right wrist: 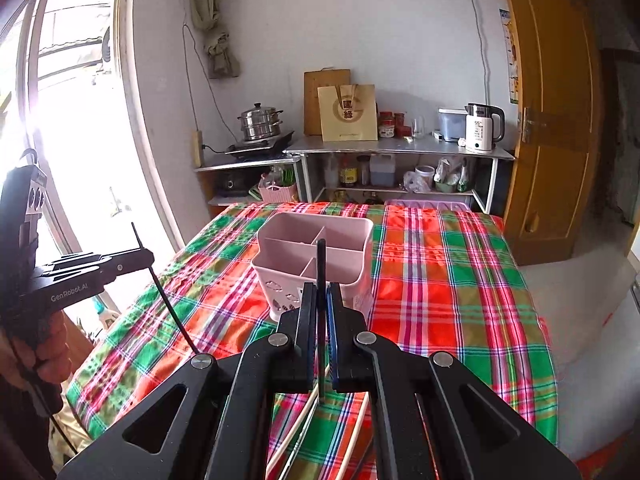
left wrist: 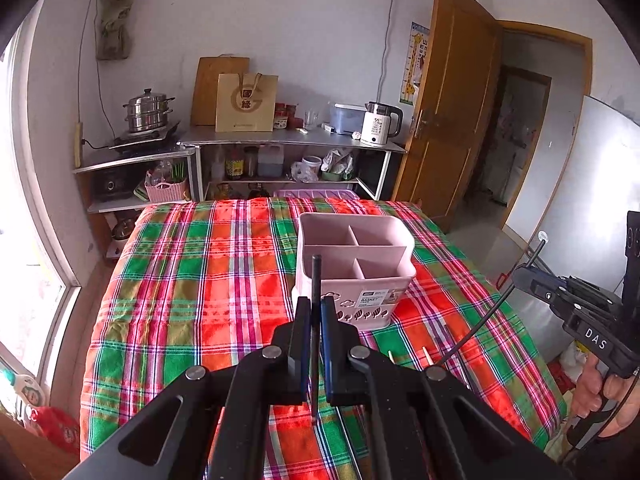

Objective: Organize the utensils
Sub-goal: 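Lift both held black chopsticks and carry them above the pink basket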

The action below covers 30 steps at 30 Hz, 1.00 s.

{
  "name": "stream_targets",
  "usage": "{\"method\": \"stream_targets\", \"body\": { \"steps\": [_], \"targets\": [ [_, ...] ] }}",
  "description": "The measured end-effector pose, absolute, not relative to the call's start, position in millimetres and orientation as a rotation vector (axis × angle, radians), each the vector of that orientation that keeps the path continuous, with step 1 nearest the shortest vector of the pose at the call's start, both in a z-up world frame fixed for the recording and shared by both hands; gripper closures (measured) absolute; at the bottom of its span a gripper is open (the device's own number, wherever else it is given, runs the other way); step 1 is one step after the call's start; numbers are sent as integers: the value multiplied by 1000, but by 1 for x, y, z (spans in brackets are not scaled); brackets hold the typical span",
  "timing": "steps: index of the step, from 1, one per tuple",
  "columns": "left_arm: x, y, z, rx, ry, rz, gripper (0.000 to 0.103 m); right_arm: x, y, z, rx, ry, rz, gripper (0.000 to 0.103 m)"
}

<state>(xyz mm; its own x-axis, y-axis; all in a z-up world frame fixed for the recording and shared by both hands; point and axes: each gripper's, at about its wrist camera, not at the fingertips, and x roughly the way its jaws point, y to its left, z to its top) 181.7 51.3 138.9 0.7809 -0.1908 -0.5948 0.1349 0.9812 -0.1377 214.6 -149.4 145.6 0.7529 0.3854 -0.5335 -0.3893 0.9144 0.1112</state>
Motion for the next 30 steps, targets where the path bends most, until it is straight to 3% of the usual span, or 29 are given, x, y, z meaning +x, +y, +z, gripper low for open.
{"method": "stream_targets", "body": {
  "steps": [30],
  "targets": [
    [284,63,238,-187,520,-221,99,296,-130,230,107,398,499,98]
  ]
}}
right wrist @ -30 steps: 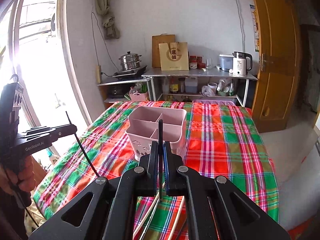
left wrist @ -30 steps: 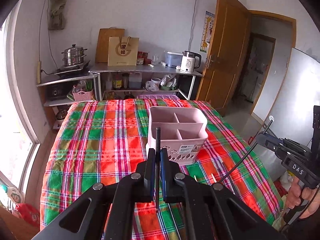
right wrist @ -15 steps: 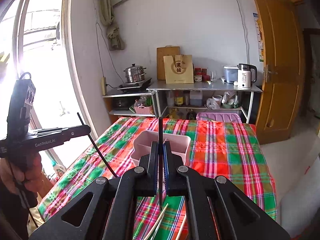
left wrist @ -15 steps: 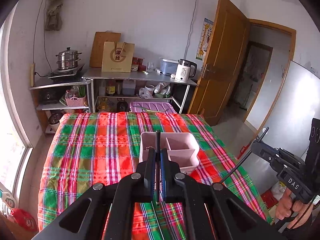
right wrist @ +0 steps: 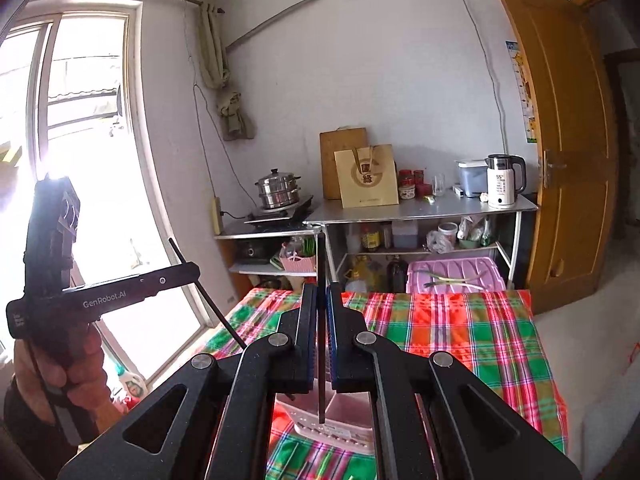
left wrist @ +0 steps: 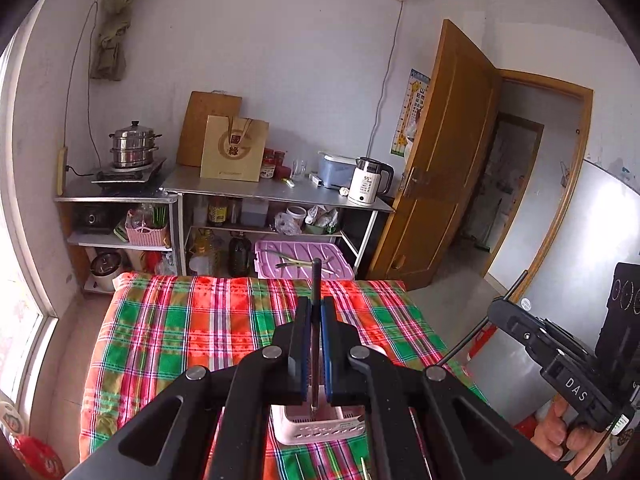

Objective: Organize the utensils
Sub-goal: 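Lift both held black chopsticks and carry them above the pink basket, then lower the chopsticks into the basket and open both tools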

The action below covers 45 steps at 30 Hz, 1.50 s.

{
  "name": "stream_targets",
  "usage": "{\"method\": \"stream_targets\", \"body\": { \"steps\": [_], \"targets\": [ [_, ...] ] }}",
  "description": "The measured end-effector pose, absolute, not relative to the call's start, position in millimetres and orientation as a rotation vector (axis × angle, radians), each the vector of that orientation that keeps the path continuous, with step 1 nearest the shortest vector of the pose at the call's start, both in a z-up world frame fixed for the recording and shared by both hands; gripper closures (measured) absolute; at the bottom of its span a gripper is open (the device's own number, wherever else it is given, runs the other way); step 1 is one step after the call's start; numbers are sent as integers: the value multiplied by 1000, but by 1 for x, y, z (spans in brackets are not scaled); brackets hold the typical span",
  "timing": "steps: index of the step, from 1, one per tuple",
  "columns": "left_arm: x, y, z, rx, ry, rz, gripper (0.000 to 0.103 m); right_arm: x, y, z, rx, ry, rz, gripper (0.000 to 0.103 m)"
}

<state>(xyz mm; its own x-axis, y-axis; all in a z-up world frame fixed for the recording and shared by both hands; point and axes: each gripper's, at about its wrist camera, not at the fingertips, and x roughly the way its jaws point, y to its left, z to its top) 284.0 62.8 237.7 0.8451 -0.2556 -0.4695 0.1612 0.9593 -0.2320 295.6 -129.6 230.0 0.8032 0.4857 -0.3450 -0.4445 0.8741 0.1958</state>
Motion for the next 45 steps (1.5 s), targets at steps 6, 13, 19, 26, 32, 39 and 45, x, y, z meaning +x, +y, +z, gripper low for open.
{"method": "stream_targets", "body": {
  "steps": [6,13,19,26,32,39,45],
  "targets": [
    [305,68,222,-206,546,-221,99,313,-116,220,118,405,512,98],
    [322,72,187,-227,599,-229,99,329,-98,188,95,463,522,98],
    [331,75,159,-238,643,-235,99,341,-94,161,96,532,519,98],
    [332,78,142,-234,655,-213,98,344,-95,144,101,581,513,98],
    [320,80,150,-220,619,-192,83,338,-101,146,86,574,512,92],
    [298,82,161,-191,569,-168,74,320,-108,157,60,537,508,88],
    [264,86,173,-177,506,-154,70,291,-124,171,56,479,501,88]
  ]
}}
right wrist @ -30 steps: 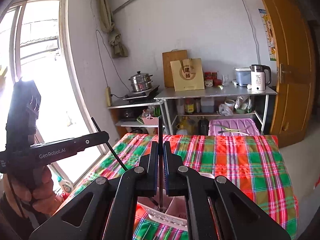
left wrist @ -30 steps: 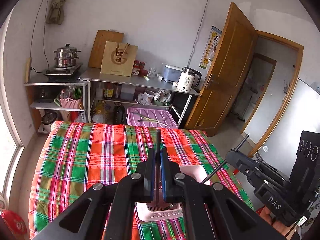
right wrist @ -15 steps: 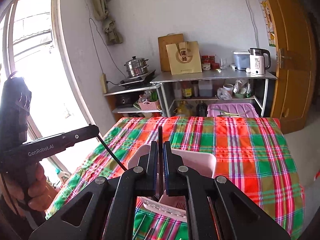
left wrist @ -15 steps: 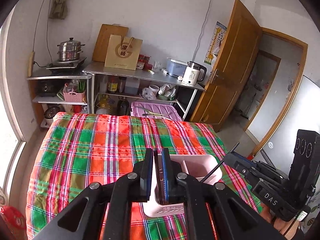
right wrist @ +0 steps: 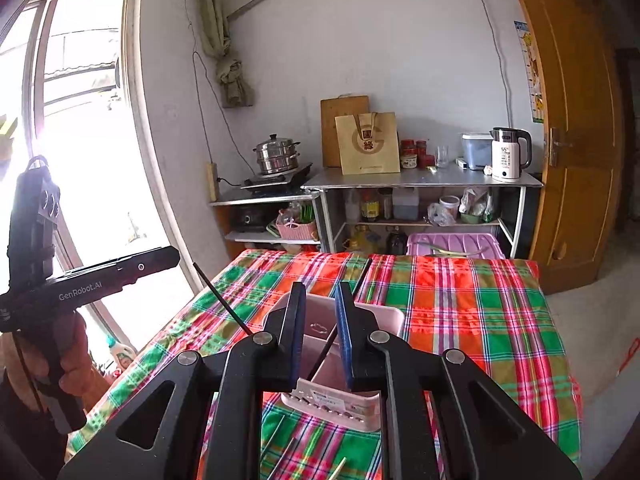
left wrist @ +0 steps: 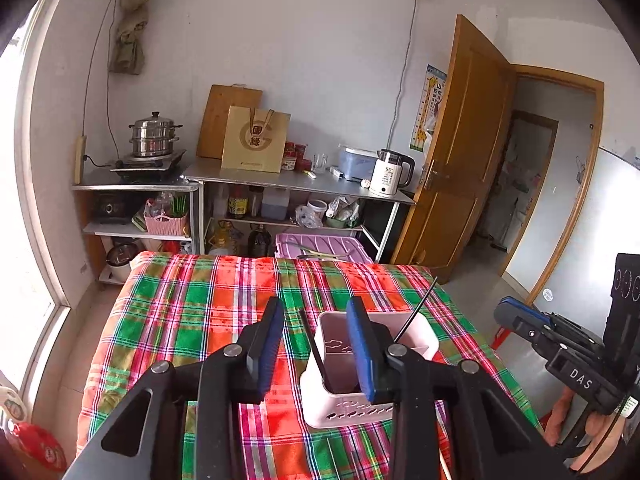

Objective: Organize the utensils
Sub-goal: 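Lower the chopsticks into the basket and open both tools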

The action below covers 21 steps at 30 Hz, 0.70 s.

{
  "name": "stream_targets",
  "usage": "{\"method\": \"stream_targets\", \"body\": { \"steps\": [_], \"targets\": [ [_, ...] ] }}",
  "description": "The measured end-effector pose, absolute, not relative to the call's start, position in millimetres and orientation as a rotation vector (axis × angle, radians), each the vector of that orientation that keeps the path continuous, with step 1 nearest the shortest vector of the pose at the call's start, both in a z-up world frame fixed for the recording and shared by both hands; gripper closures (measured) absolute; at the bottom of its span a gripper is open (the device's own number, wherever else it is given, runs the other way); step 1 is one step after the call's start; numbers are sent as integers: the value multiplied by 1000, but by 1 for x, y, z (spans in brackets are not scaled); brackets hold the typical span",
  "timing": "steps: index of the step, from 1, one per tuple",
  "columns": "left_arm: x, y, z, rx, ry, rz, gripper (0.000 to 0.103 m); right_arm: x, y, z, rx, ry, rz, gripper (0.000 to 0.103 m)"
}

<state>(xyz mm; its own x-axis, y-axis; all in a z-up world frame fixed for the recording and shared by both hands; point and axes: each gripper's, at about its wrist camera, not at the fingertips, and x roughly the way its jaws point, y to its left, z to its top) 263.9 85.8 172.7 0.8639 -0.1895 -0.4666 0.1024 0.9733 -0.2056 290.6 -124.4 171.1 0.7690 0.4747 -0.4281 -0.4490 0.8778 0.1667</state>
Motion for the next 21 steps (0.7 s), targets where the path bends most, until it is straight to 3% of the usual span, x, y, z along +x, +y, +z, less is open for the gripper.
{"method": "stream_targets", "body": {
  "steps": [8,21],
  "targets": [
    [204,80,168,-184,453,-186,68,240,-158,171,77,446,482,88],
    [125,38,87,-190,560,-307,68,177,-211,115,143,531,449,88]
  ]
}}
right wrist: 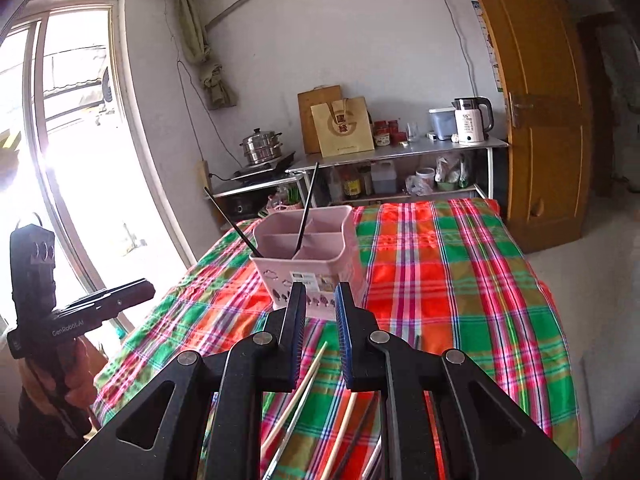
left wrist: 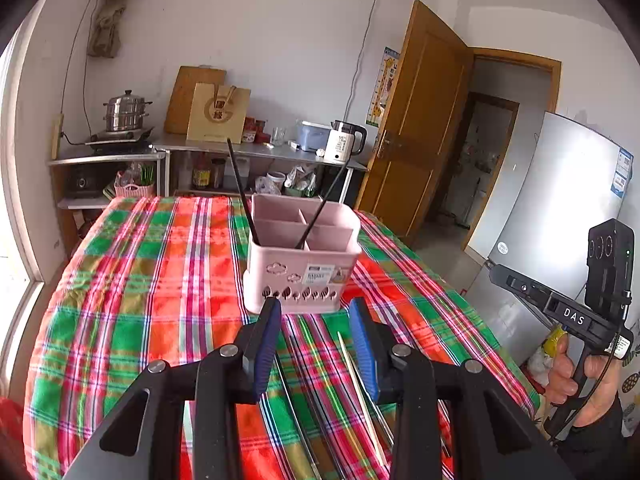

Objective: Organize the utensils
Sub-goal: 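Lower the chopsticks into the basket and open both tools, then return to the table and close the left tool on a black chopstick while the right tool grasps another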

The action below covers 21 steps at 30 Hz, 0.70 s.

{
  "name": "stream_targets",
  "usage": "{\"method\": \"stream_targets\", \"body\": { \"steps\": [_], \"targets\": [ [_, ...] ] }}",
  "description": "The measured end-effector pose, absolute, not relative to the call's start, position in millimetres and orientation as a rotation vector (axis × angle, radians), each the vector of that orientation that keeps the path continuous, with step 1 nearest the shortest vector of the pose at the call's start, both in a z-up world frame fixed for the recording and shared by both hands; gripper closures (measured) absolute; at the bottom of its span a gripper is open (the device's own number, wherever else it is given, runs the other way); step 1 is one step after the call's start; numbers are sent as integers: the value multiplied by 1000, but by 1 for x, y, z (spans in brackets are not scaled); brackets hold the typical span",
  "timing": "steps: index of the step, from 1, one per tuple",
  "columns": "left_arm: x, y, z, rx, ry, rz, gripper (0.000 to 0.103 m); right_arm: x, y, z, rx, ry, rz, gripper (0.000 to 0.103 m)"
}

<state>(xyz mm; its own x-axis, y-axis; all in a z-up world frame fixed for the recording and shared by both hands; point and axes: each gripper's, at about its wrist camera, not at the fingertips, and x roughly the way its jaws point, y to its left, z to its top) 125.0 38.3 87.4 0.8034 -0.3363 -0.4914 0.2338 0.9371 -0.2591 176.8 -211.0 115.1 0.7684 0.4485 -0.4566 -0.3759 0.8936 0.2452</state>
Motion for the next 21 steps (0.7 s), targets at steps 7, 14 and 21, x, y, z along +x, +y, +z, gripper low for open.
{"method": "stream_targets", "body": {
  "steps": [7,14,21],
  "targets": [
    [126,29,45,-221,663,-335,68,170,-220,87,151,600,410,88],
    [145,23,23,-226,741,-337,68,183,-218,65,142,664,389,88],
    [170,10,-3,-210,828,-333,68,202,-215,40,127,736,367,88]
  ]
}}
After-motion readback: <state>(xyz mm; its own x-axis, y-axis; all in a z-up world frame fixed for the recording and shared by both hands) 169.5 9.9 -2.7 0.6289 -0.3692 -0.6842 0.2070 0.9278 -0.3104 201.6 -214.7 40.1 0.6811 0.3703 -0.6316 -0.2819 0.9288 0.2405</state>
